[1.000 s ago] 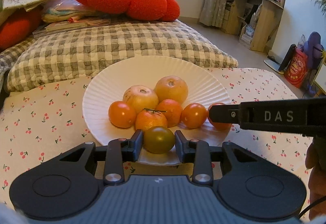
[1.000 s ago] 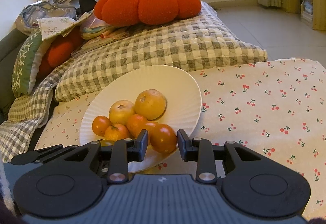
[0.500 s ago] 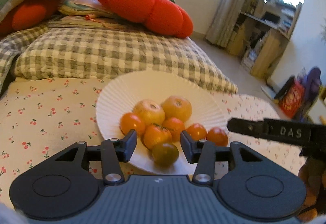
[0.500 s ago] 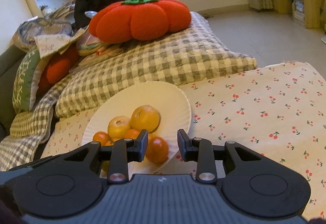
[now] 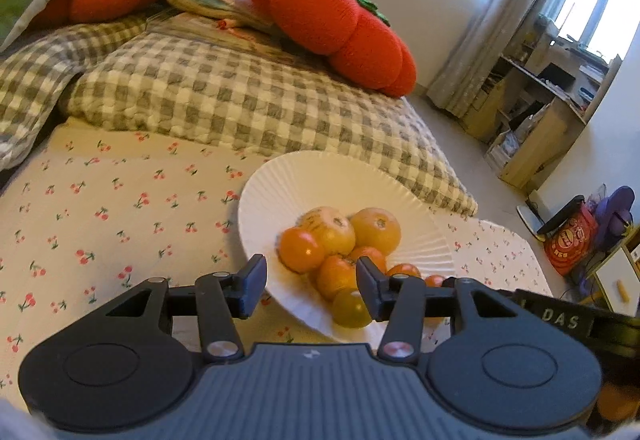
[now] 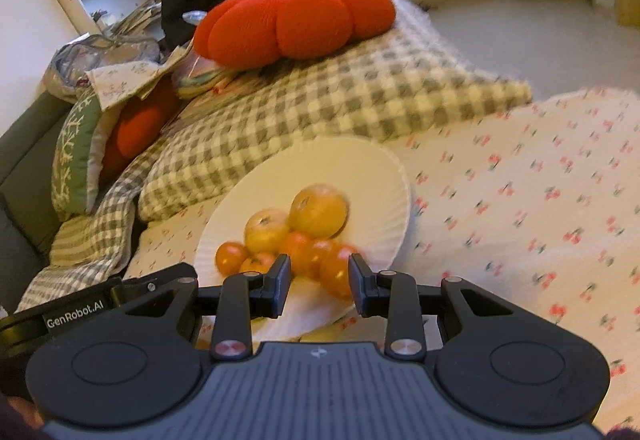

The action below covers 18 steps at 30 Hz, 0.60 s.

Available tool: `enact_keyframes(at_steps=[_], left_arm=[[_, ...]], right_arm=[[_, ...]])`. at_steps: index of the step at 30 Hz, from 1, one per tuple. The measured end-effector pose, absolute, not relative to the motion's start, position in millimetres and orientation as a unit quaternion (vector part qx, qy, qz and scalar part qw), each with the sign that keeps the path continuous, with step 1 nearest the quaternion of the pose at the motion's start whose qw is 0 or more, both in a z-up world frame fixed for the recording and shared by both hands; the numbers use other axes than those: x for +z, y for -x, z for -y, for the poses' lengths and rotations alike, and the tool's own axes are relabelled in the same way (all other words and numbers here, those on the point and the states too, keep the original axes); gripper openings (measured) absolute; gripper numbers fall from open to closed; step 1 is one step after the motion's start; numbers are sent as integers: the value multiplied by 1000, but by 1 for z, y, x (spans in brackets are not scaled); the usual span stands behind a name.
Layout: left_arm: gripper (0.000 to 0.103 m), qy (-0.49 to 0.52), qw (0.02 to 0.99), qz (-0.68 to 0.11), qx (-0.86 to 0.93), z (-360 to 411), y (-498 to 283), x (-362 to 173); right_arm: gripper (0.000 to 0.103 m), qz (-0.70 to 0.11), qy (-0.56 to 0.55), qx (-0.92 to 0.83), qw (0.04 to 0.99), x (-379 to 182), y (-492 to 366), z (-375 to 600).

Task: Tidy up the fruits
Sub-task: 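Lower both fruits onto the plate and open both tools to release, then withdraw both open tools toward the remaining green fruits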

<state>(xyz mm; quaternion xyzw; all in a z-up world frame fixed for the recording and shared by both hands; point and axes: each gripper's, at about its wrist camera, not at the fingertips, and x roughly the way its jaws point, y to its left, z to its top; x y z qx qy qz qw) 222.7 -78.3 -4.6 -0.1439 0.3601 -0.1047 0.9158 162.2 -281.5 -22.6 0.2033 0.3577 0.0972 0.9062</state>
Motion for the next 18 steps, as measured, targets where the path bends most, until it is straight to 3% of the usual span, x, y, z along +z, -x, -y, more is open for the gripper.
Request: enact_keyframes(at_steps=[11,18], left_arm=[[44,176,910,-363,-98,59,-214,3],[49,189,908,-365,-84,38,-193,13]], right_arm=[[31,-339,-219,154,902,-10,-154,269],[40,-323,-254,138,901,5,-143,281]])
